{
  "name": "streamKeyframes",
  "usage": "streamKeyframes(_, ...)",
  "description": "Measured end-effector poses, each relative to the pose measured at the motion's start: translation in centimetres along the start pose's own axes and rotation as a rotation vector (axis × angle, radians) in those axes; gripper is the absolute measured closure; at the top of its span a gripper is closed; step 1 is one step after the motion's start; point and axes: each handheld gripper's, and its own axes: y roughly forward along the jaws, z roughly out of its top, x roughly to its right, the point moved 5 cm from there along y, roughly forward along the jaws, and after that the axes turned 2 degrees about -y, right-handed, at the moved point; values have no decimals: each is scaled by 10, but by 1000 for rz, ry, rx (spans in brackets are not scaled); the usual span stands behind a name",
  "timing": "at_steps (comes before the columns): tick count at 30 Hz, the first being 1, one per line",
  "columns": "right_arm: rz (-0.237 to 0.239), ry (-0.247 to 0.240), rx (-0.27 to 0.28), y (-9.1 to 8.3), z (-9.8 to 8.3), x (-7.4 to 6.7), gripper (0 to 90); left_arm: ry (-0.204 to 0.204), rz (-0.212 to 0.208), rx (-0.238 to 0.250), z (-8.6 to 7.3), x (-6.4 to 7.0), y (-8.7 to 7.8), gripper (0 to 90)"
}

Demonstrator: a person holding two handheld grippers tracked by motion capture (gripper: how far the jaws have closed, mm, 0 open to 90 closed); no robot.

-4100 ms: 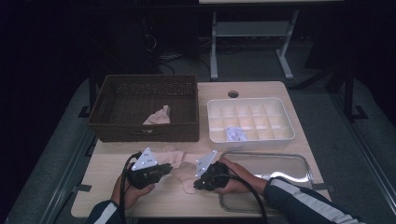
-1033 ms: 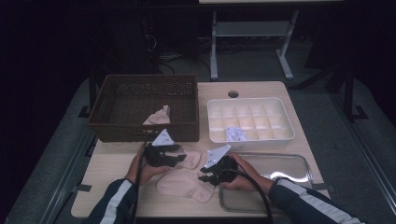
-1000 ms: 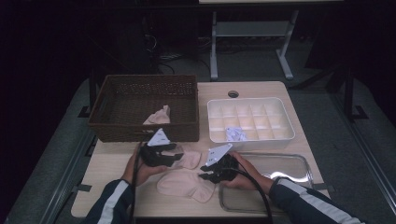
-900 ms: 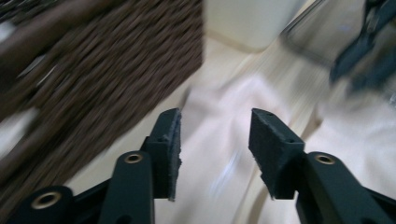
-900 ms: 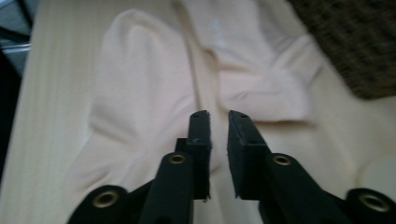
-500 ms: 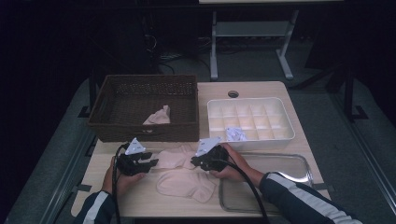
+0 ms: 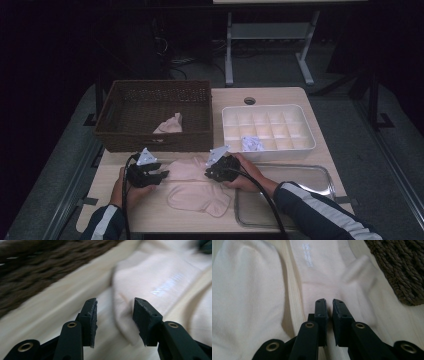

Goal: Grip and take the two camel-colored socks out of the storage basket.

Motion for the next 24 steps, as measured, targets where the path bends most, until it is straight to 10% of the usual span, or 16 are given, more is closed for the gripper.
streamKeyframes(5, 40, 11, -9, -9, -10, 0, 800, -49, 36, 8, -6, -14, -6, 538)
streamKeyframes(11, -27, 36, 34, -23, -6, 1, 756, -64, -62, 80, 6, 0, -9, 484)
streamKeyframes(19, -56, 55, 25, -14, -6, 8, 725, 10, -70, 6, 5, 17, 8, 494)
streamKeyframes(24, -26, 82, 2, -8, -12, 10, 654, -41, -90, 7, 2, 16, 11, 493)
